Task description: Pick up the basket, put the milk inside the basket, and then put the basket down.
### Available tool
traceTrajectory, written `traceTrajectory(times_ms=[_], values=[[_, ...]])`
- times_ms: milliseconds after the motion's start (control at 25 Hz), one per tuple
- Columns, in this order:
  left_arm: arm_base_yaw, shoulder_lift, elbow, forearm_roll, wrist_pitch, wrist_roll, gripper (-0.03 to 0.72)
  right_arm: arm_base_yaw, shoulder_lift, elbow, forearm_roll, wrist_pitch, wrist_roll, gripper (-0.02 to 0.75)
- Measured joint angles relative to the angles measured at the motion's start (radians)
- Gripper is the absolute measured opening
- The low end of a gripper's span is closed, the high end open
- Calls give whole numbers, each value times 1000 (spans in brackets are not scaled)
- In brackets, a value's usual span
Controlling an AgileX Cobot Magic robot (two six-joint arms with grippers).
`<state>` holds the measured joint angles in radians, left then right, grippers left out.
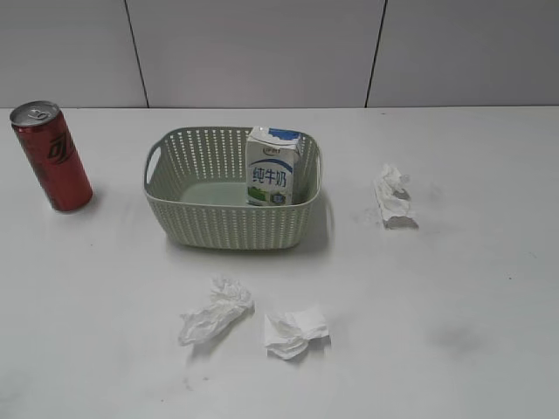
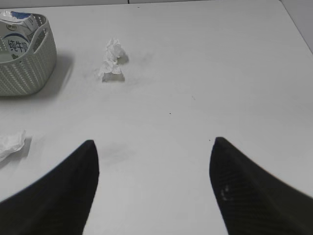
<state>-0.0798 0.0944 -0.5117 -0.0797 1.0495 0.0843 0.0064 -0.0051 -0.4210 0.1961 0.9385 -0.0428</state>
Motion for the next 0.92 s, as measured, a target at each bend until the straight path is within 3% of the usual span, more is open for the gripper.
traceTrajectory(times_ms=[200,920], values=[[74,-92,1,0,1,0,552,0,0,0,0,0,0,538],[81,-99,1,-1,0,0,486,0,0,0,2,0,-1,538]])
